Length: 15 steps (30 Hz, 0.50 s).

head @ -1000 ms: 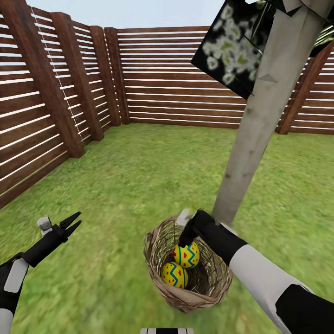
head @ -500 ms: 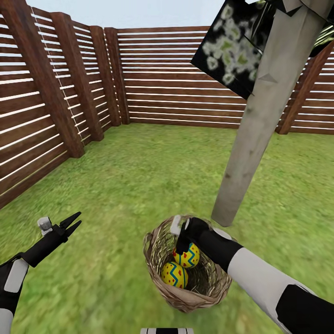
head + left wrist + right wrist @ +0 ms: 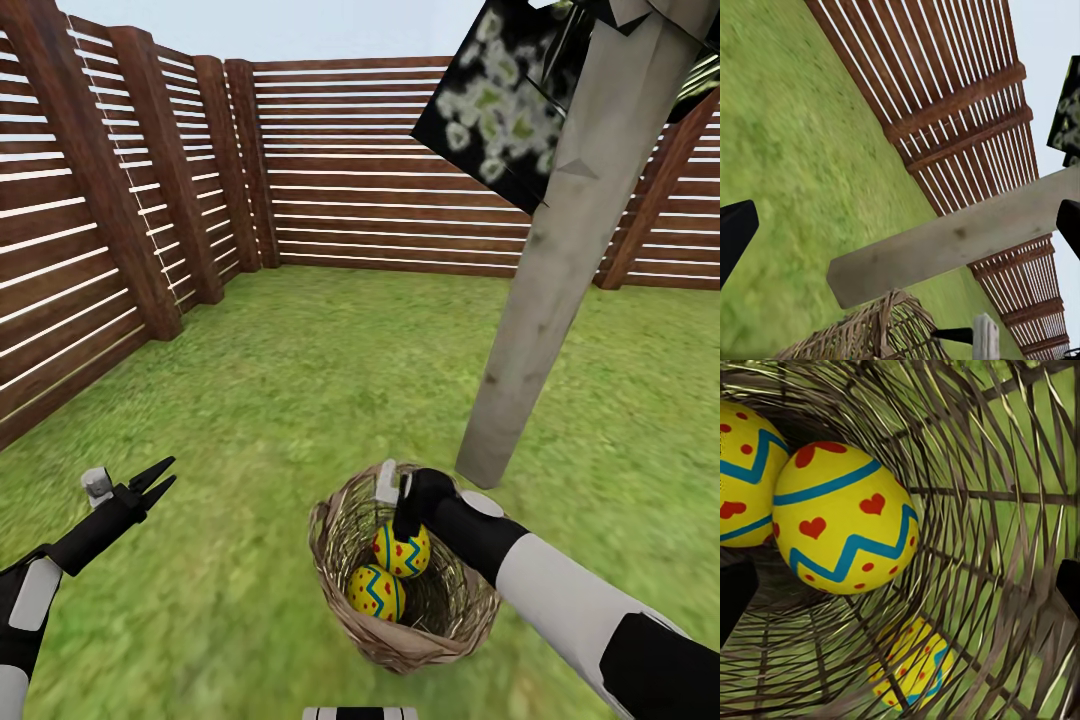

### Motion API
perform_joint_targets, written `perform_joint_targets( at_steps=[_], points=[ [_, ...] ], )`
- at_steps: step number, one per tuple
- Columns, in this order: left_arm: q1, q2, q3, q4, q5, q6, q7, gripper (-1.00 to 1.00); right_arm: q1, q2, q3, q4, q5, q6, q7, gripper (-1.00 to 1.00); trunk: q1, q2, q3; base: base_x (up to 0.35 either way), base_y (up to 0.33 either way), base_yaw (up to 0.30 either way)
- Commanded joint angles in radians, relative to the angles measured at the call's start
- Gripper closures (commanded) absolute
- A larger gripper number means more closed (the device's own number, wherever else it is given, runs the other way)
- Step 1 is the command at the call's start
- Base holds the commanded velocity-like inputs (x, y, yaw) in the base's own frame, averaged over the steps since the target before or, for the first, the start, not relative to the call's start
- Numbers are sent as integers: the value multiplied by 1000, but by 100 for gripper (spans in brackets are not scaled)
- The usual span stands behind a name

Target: Take the three Easter eggs out of the wicker basket on the lawn in the garden, then place them on the lawn next to a single tree (choose any tree) so that all three eggs are next to the same tree and none are left in the basket.

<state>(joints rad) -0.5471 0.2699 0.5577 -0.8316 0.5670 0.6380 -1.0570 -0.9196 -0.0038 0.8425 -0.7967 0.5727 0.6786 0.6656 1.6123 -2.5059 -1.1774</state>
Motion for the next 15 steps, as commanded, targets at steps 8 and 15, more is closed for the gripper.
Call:
perform_joint_targets(
  at_steps=[8, 15],
  points=[
    [-1, 0, 1, 0, 4, 8, -1, -100, -1, 1, 6, -6, 15, -24, 12, -100, 0, 0, -1, 0, 0, 0],
    [-1, 0, 1, 0, 4, 8, -1, -100, -4, -1, 7, 1, 16, -29, 33, -100, 0, 0, -1, 0, 0, 0]
  ],
)
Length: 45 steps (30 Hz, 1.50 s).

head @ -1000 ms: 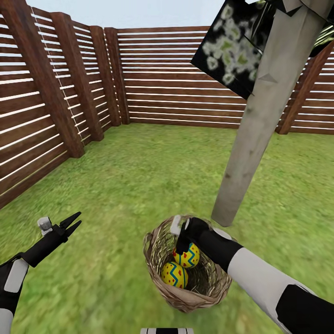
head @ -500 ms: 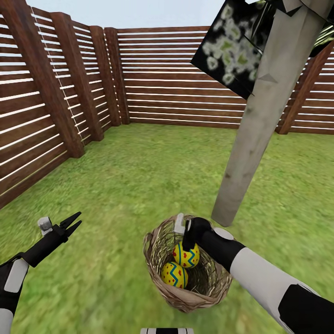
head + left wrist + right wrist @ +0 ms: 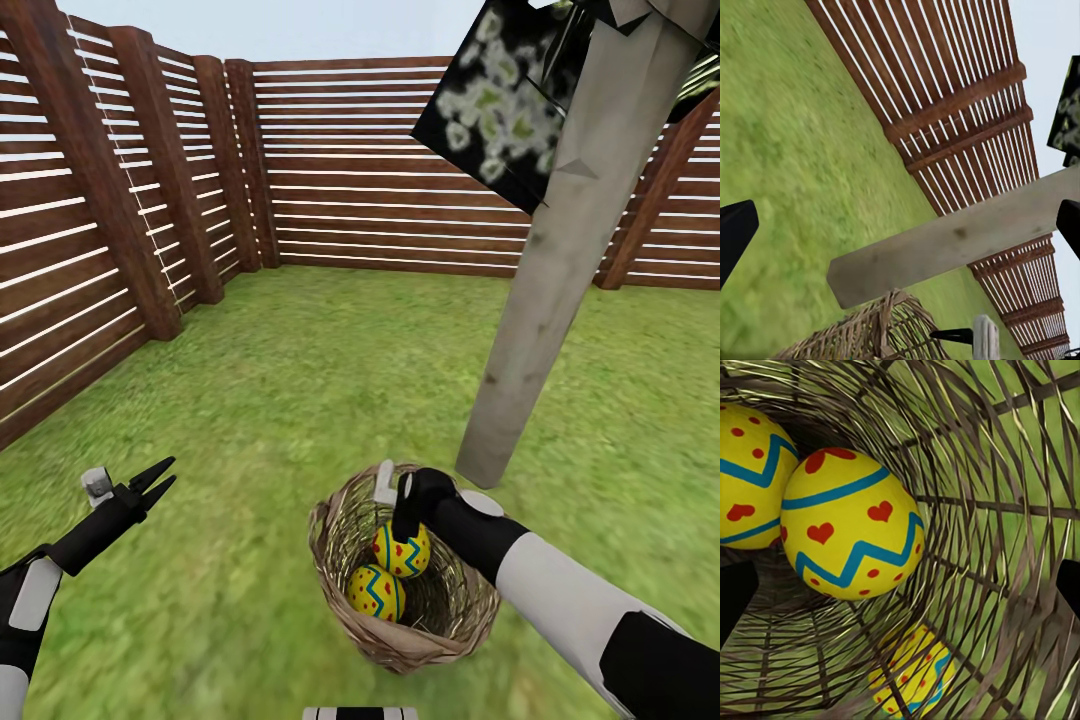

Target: Take the three Easter eggs out of the wicker basket on the lawn in the garden, then place them on the lawn next to a single tree (choose any tree) so that all three eggs are next to the same tree and none are left in the basket.

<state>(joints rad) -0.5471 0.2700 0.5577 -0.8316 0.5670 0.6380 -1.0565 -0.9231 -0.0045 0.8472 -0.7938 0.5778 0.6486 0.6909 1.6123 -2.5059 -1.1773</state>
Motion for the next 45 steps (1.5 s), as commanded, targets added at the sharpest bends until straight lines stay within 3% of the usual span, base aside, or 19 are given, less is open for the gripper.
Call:
perform_joint_targets(
  at_steps=[1, 9, 13, 20, 34, 45],
  points=[
    [-1, 0, 1, 0, 4, 8, -1, -100, -2, -1, 2, 1, 11, -1, 10, -100, 0, 0, -1, 0, 0, 0],
    [-1, 0, 1, 0, 4, 8, -1, -100, -7, -12, -1, 8, 14, -27, 18, -100, 0, 0, -1, 0, 0, 0],
    [-1, 0, 1, 0, 4, 8, -1, -100, -8, -21, -1, 7, 14, -36, 71, -100, 0, 0, -1, 0, 0, 0],
    [-1, 0, -1, 0, 2, 8, 0, -100, -8, -22, -3, 3, 35, -47, 91, -100, 3, -2, -28, 0, 0, 0],
    [-1, 0, -1, 0, 2, 8, 1, -100, -8, -22, -9, -11, 37, -67, 86, -100, 9, -5, -82, 0, 0, 0],
    [-1, 0, -1, 0, 2, 8, 1, -100, -8, -23, -10, -12, 40, -66, 81, -100, 11, -6, -98, 0, 0, 0]
  ],
)
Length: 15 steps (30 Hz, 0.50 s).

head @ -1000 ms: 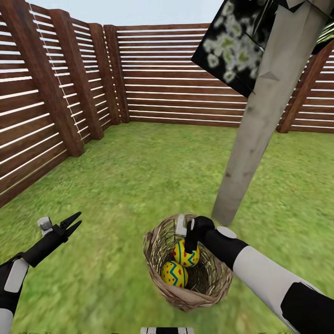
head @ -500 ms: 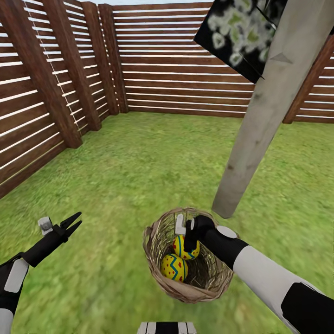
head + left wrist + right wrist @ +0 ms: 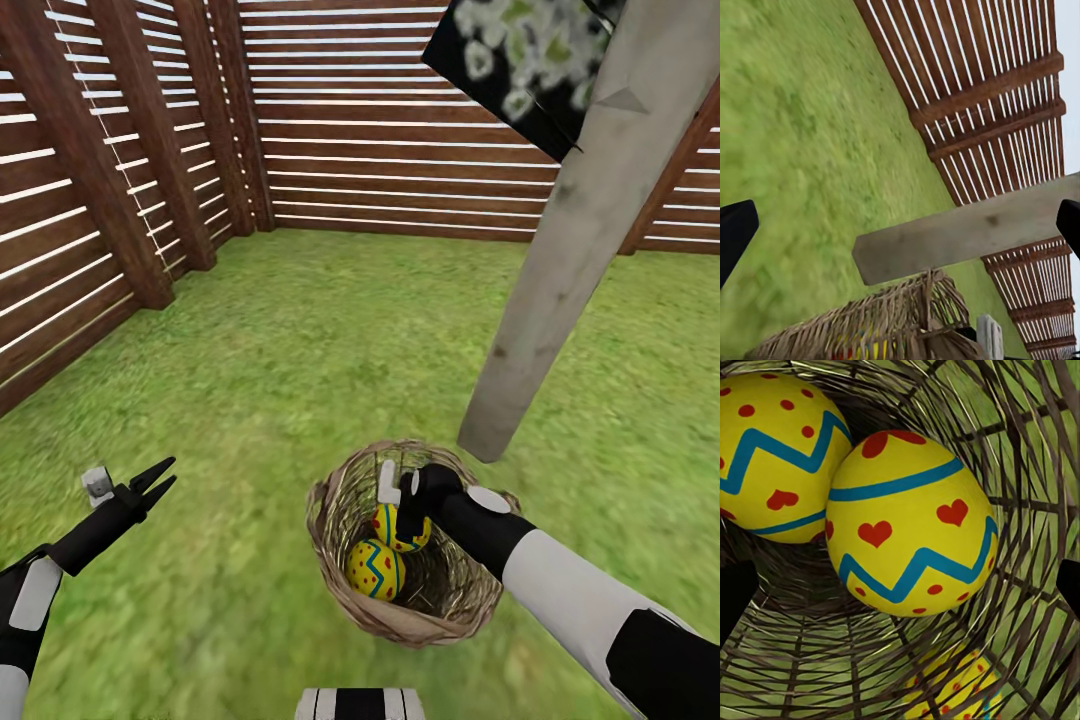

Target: Take the three Easter eggs out of the wicker basket on the lawn in the garden, then place them on the lawn next to a single tree (choose any tree) so that all three eggs are next to the same tree and none are left in the basket.

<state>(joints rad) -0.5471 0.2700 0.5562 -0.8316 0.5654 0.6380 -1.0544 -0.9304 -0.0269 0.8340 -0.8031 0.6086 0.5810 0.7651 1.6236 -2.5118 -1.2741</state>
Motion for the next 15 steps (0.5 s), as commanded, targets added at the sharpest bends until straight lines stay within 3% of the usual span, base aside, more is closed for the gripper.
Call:
perform_joint_targets(
  at_steps=[1, 6, 9, 15],
  points=[
    [0, 0, 1, 0, 4, 8, -2, -100, -1, -1, 2, -2, 10, 2, 4, -100, 0, -1, -5, 0, 0, 0],
    [0, 0, 1, 0, 4, 8, -2, -100, -1, -1, 1, -2, 29, 1, -12, -100, 2, -1, -16, 0, 0, 0],
    [0, 0, 1, -1, 4, 8, -2, -100, -1, -1, 1, -2, 36, 0, -74, -100, 3, -2, -28, 0, 0, 0],
    [0, 0, 1, -1, 4, 8, -3, -100, -1, -1, 0, -2, 37, 0, -111, -100, 4, -2, -36, 0, 0, 0]
  ],
)
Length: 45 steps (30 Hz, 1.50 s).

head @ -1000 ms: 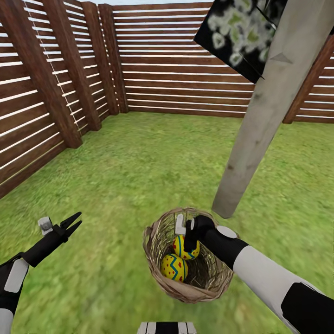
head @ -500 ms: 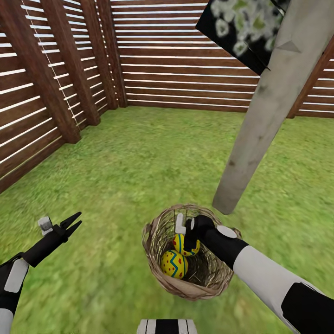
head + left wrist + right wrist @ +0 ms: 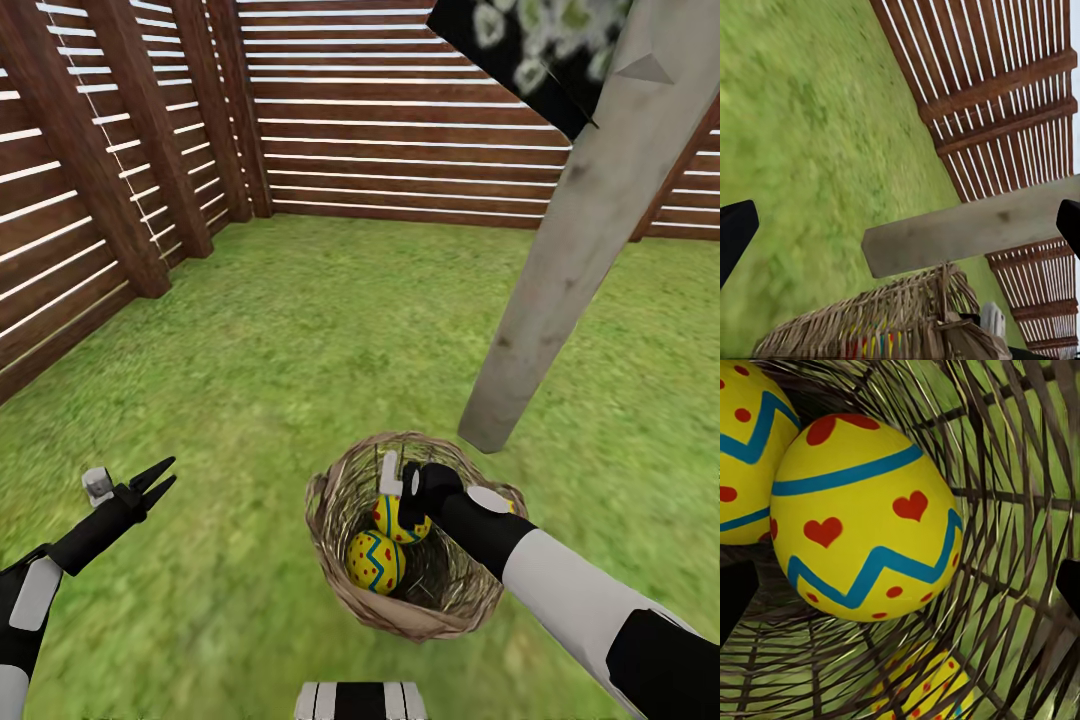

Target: Take the three Easter eggs out of the wicker basket on the lawn in the garden, then place them on the lawn next to a single tree (choose any tree) so that all three eggs are next to the same tree and none are left in the basket.

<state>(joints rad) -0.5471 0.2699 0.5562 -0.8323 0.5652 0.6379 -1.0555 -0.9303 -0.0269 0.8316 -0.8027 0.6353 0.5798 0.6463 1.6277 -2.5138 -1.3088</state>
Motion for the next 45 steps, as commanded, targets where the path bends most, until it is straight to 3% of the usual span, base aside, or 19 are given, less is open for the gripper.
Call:
perform_joint_targets(
  at_steps=[1, 7, 33, 45],
  points=[
    [-1, 0, 1, 0, 4, 8, -1, -100, -1, -1, 3, -2, 10, 2, -1, -100, 0, -1, -5, 0, 0, 0],
    [-1, 0, 1, 0, 4, 8, -1, -100, -1, 2, 3, -3, 9, 1, -31, -100, 2, -1, -16, 0, 0, 0],
    [-1, -1, 1, 0, 4, 8, -3, -100, -1, 5, 2, -4, 7, 1, -51, -100, 6, -3, -51, 0, 0, 0],
    [-1, -1, 1, 1, 4, 8, -3, -100, -1, 4, 1, -4, 7, 2, -110, -100, 10, -6, -86, 0, 0, 0]
  ],
)
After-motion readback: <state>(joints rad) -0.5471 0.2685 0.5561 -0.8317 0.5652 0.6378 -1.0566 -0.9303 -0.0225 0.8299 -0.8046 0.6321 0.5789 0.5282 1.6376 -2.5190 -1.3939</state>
